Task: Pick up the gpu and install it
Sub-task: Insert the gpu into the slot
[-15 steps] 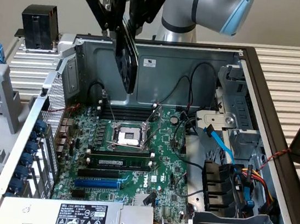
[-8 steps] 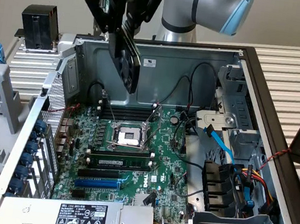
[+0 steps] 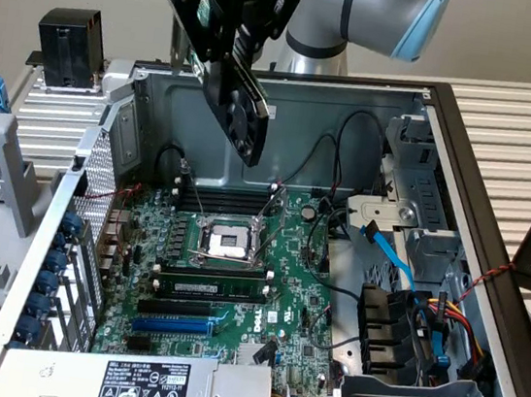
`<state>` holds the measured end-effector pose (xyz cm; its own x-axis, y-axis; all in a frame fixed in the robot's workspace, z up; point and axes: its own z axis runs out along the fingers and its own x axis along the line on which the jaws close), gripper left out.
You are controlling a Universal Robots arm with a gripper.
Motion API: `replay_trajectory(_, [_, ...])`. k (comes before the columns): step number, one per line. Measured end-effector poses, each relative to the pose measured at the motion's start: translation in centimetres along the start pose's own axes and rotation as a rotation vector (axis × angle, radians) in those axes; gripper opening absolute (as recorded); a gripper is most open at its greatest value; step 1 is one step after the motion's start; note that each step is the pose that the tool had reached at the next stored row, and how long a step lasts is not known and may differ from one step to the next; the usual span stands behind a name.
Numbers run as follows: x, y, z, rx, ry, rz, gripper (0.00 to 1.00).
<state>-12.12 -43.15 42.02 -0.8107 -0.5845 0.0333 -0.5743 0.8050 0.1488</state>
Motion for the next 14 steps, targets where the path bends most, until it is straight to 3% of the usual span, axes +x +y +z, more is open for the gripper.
replay_trajectory(8, [-0.02, -0.05, 0.30, 0.0063, 0.0202, -0.145, 0.27])
replay_trajectory(14, [-0.03, -0.09, 0.61, 0.0193, 0.0253, -0.253, 0.27])
